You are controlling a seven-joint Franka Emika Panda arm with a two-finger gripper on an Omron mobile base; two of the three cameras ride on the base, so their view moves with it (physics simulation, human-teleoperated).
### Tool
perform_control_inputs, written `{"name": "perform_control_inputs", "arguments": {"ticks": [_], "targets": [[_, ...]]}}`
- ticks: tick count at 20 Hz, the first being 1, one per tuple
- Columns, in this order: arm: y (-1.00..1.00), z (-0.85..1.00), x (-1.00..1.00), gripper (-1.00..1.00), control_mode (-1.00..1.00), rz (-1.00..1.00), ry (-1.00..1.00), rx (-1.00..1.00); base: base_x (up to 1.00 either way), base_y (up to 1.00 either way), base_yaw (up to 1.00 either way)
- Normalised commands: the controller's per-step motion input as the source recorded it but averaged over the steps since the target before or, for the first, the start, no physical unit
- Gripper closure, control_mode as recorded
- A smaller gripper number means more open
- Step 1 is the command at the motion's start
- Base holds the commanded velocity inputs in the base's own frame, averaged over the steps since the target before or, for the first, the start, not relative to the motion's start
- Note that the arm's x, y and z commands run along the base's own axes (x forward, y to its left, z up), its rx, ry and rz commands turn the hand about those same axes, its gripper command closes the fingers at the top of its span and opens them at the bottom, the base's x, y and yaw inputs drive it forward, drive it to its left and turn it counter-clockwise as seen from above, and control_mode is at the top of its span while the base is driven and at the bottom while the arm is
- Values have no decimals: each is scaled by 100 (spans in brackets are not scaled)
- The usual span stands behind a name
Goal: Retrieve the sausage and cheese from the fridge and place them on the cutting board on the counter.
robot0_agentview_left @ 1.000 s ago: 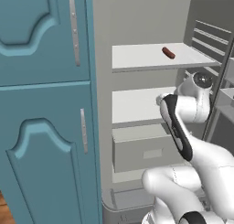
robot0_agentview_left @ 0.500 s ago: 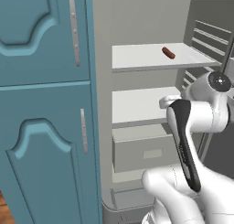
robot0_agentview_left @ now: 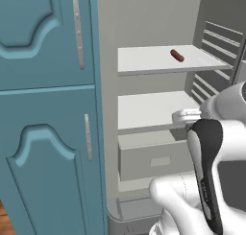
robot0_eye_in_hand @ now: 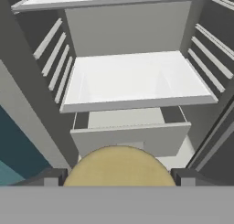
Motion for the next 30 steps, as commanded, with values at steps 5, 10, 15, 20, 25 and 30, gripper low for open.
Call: {"name": "perform_control_inputs", "arguments": {"ticks": [5, 10, 15, 20, 25, 30], "targets": [[1, 22, -40, 100, -100, 0, 0, 2, 0, 0, 0], [2, 3, 0, 100, -100, 0, 1, 0, 0, 0, 0], [0, 0, 0, 100, -100, 0, 0, 0, 0, 0, 0], [6, 0, -15, 100, 100, 0, -1, 0, -16, 6, 0], [0, 0, 0, 100, 100, 0, 0, 0, -91, 29, 0], [0, 0, 0, 100, 100, 0, 0, 0, -95, 18, -2]]}}
